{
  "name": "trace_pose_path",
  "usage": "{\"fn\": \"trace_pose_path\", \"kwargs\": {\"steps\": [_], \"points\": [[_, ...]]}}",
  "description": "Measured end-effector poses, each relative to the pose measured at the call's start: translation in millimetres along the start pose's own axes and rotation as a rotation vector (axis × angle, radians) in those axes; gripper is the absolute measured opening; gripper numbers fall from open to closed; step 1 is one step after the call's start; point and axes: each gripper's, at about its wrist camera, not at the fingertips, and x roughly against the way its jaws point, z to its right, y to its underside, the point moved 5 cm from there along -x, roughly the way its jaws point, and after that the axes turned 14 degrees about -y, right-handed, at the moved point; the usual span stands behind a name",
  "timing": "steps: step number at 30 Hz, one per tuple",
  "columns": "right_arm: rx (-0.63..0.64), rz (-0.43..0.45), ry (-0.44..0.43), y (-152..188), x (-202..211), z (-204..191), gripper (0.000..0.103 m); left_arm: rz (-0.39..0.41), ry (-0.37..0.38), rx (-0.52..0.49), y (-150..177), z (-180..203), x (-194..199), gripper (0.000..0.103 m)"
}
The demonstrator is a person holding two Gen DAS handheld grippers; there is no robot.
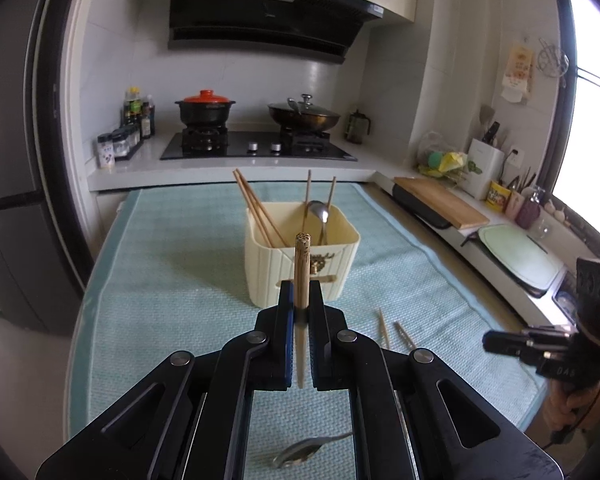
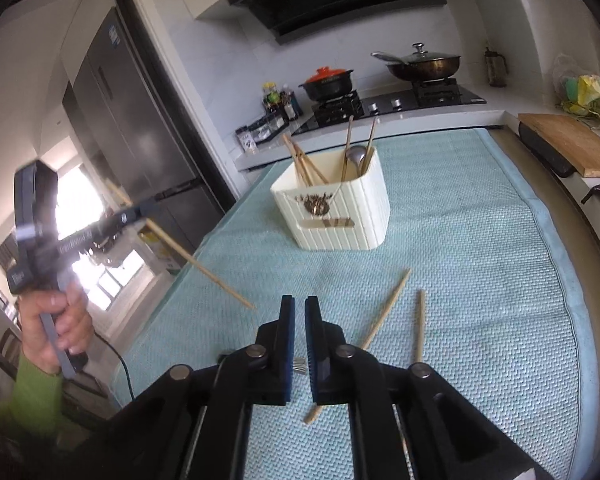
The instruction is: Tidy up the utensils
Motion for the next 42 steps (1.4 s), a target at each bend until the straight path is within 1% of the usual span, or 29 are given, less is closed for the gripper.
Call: {"fn": "trace_pose_path", "kwargs": {"steps": [1,2,3,4,7,10,12,14,16,21,24,25,27,28,29,31,32,35,37,42], "points": [[0.032,-0.041,-0.004,9,-8,-6,0.026,0.002,-0.009,0.007,-1,-6,0,0.004],[0.069,-0.086,-0.012,17,-18,-14,0.036,0.003,-0.017,0.015,-2,-11,1,0.004],[0.111,-0.122,-0.018,26,-27,-23,0.049,0.004,-0.026,0.022,-2,-17,1,0.004],[0.156,-0.155,-0.023,34,-36,-32,0.05,0.004,-0.034,0.028,-2,-22,2,0.004],[0.299,-0.273,-0.061,54,-67,-56,0.05,0.0,-0.058,0.047,1,-37,2,0.004],[0.445,-0.366,-0.091,66,-98,-74,0.05,-0.002,-0.082,0.07,4,-52,4,0.004],[0.517,-0.427,-0.128,72,-119,-84,0.051,-0.002,-0.097,0.086,5,-62,6,0.004],[0.565,-0.48,-0.162,78,-139,-91,0.056,-0.003,-0.114,0.101,6,-71,7,0.004],[0.601,-0.528,-0.187,84,-159,-96,0.063,-0.004,-0.127,0.114,7,-80,8,0.004],[0.662,-0.635,-0.176,96,-209,-91,0.063,-0.018,-0.149,0.126,13,-92,6,0.004],[0.696,-0.689,-0.192,102,-229,-92,0.063,-0.031,-0.151,0.132,16,-94,1,0.004],[0.697,-0.681,-0.214,100,-232,-94,0.063,-0.034,-0.151,0.133,17,-95,0,0.004],[0.677,-0.693,-0.233,96,-241,-96,0.063,-0.038,-0.153,0.138,18,-96,-3,0.004],[0.659,-0.7,-0.24,94,-244,-95,0.055,-0.041,-0.153,0.141,18,-97,-4,0.004],[0.652,-0.694,-0.245,92,-244,-96,0.043,-0.042,-0.153,0.144,18,-98,-4,0.004],[0.629,-0.691,-0.25,87,-243,-97,0.043,-0.043,-0.152,0.15,18,-100,-3,0.004],[0.609,-0.676,-0.258,83,-238,-97,0.042,-0.043,-0.15,0.151,17,-100,-2,0.004],[0.515,-0.606,-0.261,63,-219,-91,0.042,-0.04,-0.144,0.145,17,-98,-1,0.004],[0.448,-0.538,-0.263,46,-199,-86,0.042,-0.039,-0.135,0.137,16,-94,0,0.004],[0.355,-0.373,-0.217,7,-137,-74,0.041,-0.028,-0.104,0.117,12,-81,3,0.004]]}}
